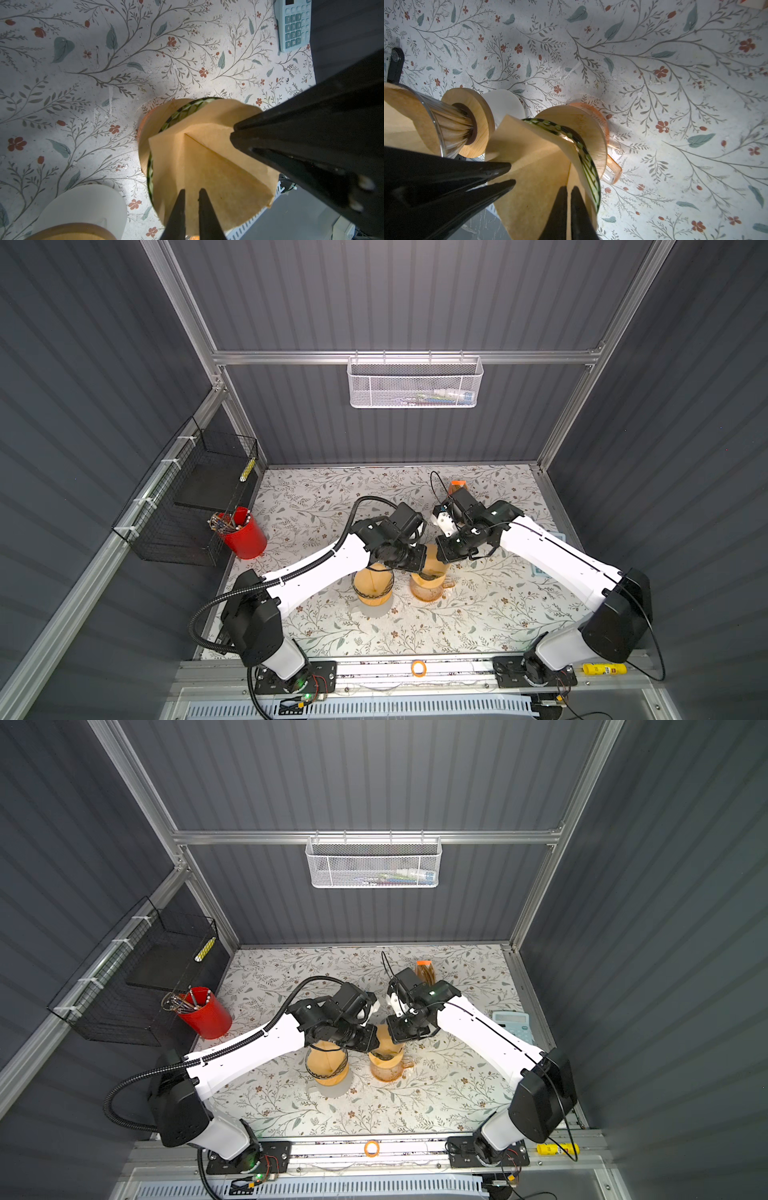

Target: Place the coffee filter in the dripper

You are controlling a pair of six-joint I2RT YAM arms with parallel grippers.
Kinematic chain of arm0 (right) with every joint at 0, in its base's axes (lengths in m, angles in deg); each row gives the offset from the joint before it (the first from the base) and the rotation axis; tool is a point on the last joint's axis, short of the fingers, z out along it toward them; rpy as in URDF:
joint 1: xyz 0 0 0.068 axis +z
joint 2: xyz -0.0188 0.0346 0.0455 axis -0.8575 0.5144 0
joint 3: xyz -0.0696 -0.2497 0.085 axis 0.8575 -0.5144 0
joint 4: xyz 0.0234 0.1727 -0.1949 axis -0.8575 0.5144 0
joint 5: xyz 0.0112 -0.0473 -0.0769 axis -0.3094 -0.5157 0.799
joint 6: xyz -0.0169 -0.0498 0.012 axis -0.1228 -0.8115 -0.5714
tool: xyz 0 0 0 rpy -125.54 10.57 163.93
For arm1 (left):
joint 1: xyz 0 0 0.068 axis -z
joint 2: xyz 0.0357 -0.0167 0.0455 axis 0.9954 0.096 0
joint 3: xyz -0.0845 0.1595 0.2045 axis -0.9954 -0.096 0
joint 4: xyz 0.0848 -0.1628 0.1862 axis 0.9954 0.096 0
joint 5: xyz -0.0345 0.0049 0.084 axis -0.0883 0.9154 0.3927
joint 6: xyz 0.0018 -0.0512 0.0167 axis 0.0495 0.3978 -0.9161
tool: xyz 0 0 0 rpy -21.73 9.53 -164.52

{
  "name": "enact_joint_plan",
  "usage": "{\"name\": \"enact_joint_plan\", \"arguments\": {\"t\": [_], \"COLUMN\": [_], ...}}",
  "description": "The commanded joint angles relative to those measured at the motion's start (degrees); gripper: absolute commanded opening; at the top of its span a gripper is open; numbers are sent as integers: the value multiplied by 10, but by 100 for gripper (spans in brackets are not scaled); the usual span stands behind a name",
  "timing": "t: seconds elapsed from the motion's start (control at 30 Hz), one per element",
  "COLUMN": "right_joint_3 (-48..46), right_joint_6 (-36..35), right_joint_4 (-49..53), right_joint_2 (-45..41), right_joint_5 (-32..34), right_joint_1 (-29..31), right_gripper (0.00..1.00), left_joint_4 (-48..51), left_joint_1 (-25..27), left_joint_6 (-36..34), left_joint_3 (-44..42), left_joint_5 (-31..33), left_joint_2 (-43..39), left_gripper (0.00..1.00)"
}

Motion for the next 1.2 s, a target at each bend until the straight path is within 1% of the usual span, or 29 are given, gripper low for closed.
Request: {"name": "enact_joint_plan", "arguments": {"t": [0.0, 0.8, 1.17], "right_joint_3": [-8, -37, -7], "right_joint_6": [-1, 5, 11], "right_joint_4": [-4, -28, -21], "right_joint_2": [6, 9, -16], "right_joint_5": [1, 0, -6], "right_joint_1": [2, 4, 5], "right_gripper": [11, 11, 12], "left_joint_4": [-4, -13, -14], "left_joint_1": [1, 1, 1], "left_joint_6": [0, 4, 5], "left_joint_3": [-8, -10, 19], "left_joint_5": [9, 15, 17], "left_joint_2": [-3, -1, -19], "left_gripper": [15, 14, 14]}}
